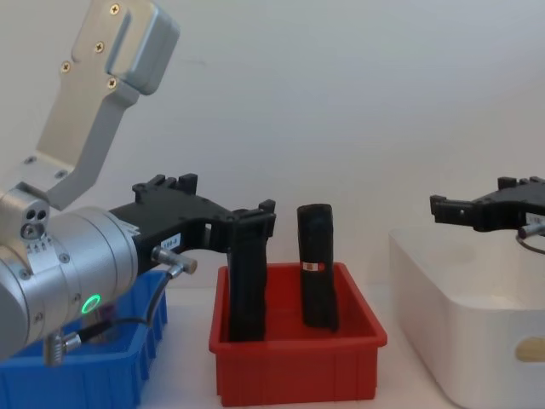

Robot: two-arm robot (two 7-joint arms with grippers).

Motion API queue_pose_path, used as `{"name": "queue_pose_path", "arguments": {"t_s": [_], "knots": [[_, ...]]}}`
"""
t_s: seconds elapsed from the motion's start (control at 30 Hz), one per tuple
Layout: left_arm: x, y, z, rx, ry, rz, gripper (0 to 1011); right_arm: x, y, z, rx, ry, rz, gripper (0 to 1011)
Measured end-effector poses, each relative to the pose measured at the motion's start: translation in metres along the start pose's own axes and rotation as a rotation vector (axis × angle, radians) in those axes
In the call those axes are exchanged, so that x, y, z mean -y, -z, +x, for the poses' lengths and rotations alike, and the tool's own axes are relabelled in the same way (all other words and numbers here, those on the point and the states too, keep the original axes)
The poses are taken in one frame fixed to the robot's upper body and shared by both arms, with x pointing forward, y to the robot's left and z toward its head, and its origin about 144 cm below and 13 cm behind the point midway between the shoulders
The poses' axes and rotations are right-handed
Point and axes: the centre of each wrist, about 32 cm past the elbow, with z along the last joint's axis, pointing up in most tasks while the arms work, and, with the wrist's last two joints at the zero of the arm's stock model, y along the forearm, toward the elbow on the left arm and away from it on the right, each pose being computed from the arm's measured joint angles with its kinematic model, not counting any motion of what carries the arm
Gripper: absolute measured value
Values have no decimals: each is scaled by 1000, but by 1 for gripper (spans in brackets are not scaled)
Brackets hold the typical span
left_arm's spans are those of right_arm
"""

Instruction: Pick the cotton swabs from the blue box and place them into the white box.

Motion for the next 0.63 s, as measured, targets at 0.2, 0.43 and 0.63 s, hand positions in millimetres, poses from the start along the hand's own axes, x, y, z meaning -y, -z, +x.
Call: {"name": "queue_pose_path", "arguments": {"t_s": [0.2,0.43,0.63], "knots": [[0,0,0,0,0,0,1004,0,0,0,0,0,0,1001],[0,0,0,0,0,0,1004,1,1,0,0,0,-1,1001],[0,0,0,0,0,0,1004,1,1,0,0,0,-2,1002]]}}
